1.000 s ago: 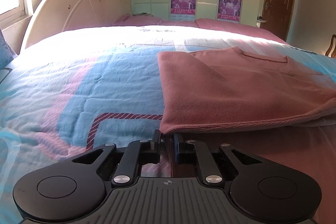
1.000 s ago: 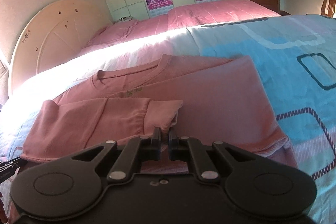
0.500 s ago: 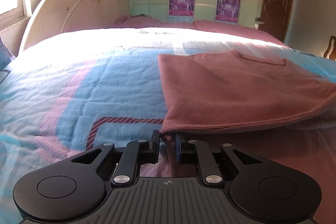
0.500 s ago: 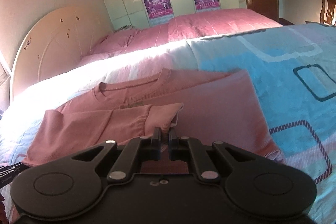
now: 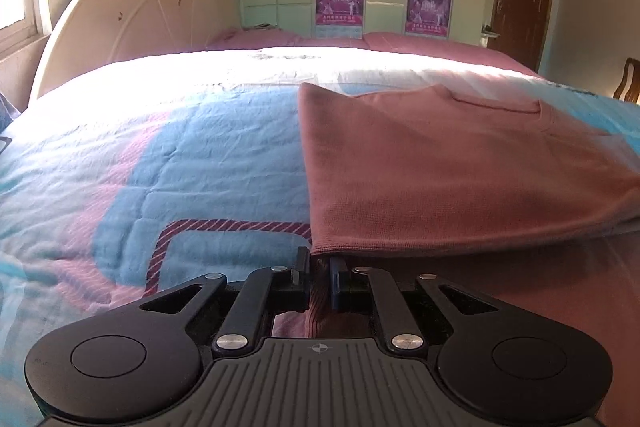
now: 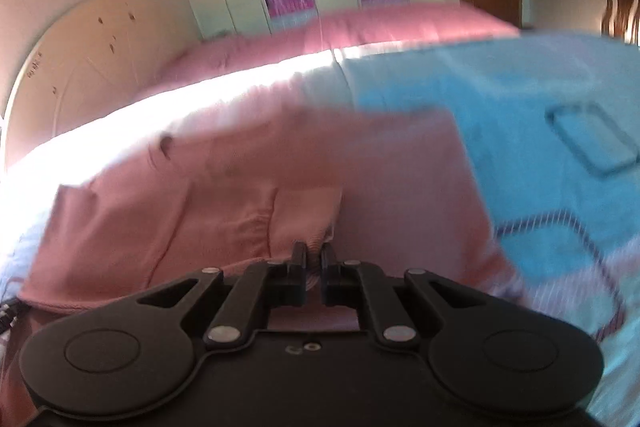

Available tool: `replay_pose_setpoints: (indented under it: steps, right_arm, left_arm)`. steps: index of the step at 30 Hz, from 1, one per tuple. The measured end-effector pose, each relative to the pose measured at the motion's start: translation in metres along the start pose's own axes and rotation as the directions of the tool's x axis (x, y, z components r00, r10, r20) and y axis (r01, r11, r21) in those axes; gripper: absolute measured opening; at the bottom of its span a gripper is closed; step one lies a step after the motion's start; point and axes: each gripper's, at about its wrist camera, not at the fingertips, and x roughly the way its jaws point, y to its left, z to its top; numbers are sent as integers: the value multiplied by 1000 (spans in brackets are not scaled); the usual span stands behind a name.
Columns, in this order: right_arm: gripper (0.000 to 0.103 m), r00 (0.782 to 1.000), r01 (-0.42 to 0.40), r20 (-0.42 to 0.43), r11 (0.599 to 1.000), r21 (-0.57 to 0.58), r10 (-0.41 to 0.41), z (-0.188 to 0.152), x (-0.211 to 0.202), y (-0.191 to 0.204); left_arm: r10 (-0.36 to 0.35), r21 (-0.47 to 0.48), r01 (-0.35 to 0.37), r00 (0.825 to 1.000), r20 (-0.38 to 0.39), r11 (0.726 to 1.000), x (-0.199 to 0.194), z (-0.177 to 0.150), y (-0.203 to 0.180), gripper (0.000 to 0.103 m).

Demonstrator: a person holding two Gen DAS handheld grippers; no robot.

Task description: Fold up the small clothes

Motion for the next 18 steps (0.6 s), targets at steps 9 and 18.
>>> replay_pose_setpoints:
  steps: [9,18]
  right_arm:
    - [7,1000,-7,-2,1000,2,7,-4,2,-3]
    - [7,1000,8,0,999,-33,-8,-7,5,-5]
  left_arm:
    - [-6,3,6,1000,23,1000,-6,-4,4,9]
    - [7,-16,-6,1000,18,1000,-4,-9,9,7]
